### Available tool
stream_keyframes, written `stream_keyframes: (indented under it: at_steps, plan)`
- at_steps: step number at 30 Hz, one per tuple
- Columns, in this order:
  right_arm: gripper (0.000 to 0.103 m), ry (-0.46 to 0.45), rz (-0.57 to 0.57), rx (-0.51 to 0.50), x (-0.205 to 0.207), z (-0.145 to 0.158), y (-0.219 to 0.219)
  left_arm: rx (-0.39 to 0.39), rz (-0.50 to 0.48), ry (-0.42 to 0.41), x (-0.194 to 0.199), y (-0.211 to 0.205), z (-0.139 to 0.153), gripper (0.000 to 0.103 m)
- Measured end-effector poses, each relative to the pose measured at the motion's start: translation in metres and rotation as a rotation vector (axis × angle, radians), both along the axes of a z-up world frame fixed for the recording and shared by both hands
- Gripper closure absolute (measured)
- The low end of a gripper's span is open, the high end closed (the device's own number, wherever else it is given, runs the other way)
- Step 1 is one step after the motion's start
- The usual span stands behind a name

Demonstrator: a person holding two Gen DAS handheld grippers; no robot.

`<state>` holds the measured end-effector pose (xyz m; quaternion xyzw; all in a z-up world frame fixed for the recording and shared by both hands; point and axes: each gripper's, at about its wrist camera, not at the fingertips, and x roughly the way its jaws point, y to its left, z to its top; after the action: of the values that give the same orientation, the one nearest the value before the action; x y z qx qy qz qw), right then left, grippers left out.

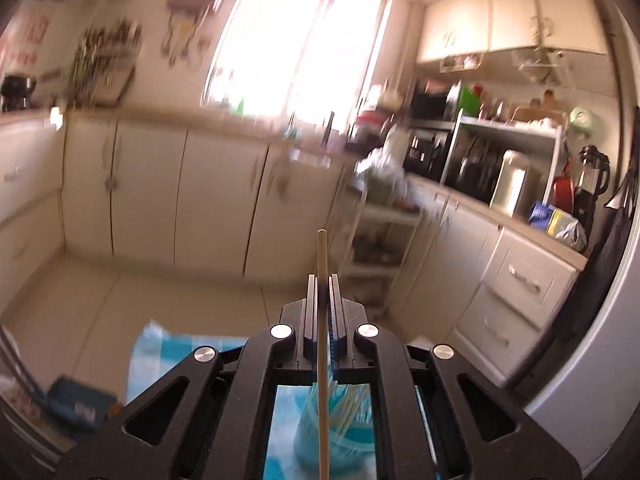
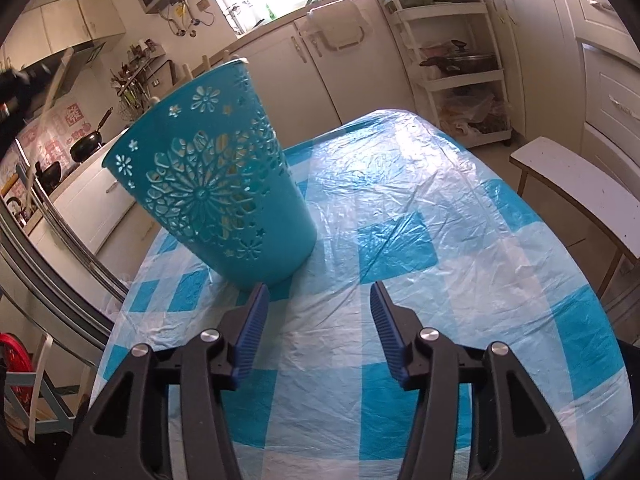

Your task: Organize utensils

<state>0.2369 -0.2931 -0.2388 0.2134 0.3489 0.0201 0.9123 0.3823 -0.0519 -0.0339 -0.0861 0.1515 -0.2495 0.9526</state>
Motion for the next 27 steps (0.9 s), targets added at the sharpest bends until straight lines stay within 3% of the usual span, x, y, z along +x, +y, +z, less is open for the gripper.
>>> stream_keyframes:
  at_steps: [5,7,13,19,27]
  plan:
    - [0.048,0.014,-0.011,0.040,0.000,-0.003,-0.008,-0.033,0.088,-0.136,-0.007,-0.038,0.015,0.098]
    - [0.047,0.013,-0.011,0.043,0.000,-0.003,-0.008,-0.031,0.113,-0.147,-0.002,-0.055,0.010,0.098]
    - [0.046,0.007,-0.001,0.060,0.001,-0.004,-0.009,-0.006,0.183,-0.123,0.026,-0.093,-0.030,0.098]
    - [0.045,0.009,-0.007,0.103,0.003,-0.006,-0.014,0.063,0.179,-0.057,0.041,-0.110,-0.070,0.098]
    - [0.045,0.009,-0.010,0.114,0.002,-0.006,-0.013,0.129,0.167,-0.037,0.039,-0.112,-0.087,0.098]
